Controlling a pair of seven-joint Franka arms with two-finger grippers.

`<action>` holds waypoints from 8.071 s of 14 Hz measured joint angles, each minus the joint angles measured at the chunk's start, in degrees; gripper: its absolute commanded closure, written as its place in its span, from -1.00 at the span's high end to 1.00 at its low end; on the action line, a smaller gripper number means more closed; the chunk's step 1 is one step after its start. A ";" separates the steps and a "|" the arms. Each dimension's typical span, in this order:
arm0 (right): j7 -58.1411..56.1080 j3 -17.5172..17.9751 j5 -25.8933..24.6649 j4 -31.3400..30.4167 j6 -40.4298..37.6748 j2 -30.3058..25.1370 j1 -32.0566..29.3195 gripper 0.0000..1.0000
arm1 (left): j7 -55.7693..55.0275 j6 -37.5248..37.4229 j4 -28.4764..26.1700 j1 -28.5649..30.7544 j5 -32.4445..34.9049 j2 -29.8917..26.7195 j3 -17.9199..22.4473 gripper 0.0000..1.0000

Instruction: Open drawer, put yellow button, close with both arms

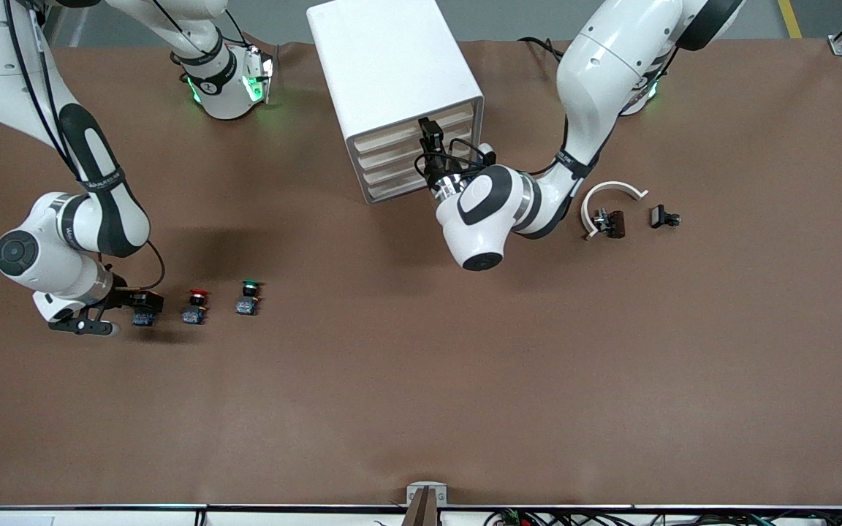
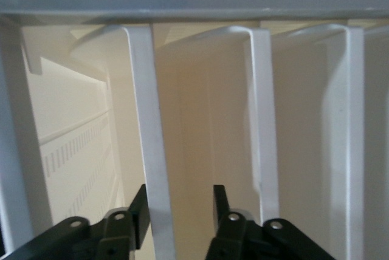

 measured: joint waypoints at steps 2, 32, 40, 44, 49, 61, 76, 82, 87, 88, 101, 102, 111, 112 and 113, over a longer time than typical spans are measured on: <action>-0.21 0.04 0.00 0.00 0.05 0.17 0.00 0.29 | -0.01 0.00 0.00 -0.62 -0.05 0.21 0.00 -0.74; 31.16 1.68 5.23 8.07 -36.46 -19.05 12.24 -1.00 | 3.54 1.17 7.59 6.06 -0.88 1.49 7.04 1.00; 63.92 1.95 8.40 11.30 -49.75 -27.78 25.76 -1.00 | 9.23 4.58 12.33 9.12 -0.51 1.61 8.05 1.00; 83.22 2.05 8.66 14.17 -50.75 -27.95 36.90 -1.00 | 19.62 4.50 14.36 13.42 3.96 -1.10 9.84 1.00; 101.63 2.00 8.72 18.93 -50.02 -27.39 46.57 -1.00 | 39.80 4.44 17.67 19.59 12.21 -6.79 10.33 1.00; 135.27 1.85 7.05 33.90 -44.79 -8.87 63.11 -1.00 | 83.97 3.67 18.04 21.40 43.99 -21.19 10.21 1.00; 142.16 1.53 4.36 36.72 -38.62 0.34 66.51 0.32 | 107.86 10.07 -3.84 22.37 50.52 -43.38 10.07 1.00; 135.01 1.10 5.11 38.98 -39.61 0.55 65.85 1.00 | 108.69 11.74 -9.66 21.69 50.45 -44.68 0.41 1.00; 101.83 0.88 10.31 45.78 -52.55 -0.07 60.88 1.00 | 112.05 20.65 -15.69 21.36 50.45 -41.47 -7.07 1.00; 94.43 0.82 10.37 46.49 -54.53 -0.79 59.70 1.00 | 112.37 23.73 -17.45 21.35 50.45 -40.97 -7.93 1.00; 26.33 -0.67 5.73 46.94 -64.01 -5.03 37.90 1.00 | 85.43 50.14 -21.27 14.11 48.99 -22.73 -12.86 1.00; 21.58 -0.73 5.50 46.93 -64.32 -5.04 35.75 1.00 | 83.38 50.16 -20.76 13.18 48.98 -21.86 -12.89 1.00; 1.28 -0.95 3.74 46.96 -70.29 -6.05 14.88 1.00 | 74.57 42.78 -18.74 9.76 46.79 -21.07 -15.65 1.00; 1.15 -0.94 3.45 46.96 -71.81 -6.44 13.16 1.00 | 74.55 42.02 -18.75 9.72 44.70 -21.07 -16.00 1.00; 1.00 -0.93 2.54 46.97 -72.91 -6.78 11.74 1.00 | 74.55 41.43 -18.79 9.65 43.01 -21.06 -16.27 1.00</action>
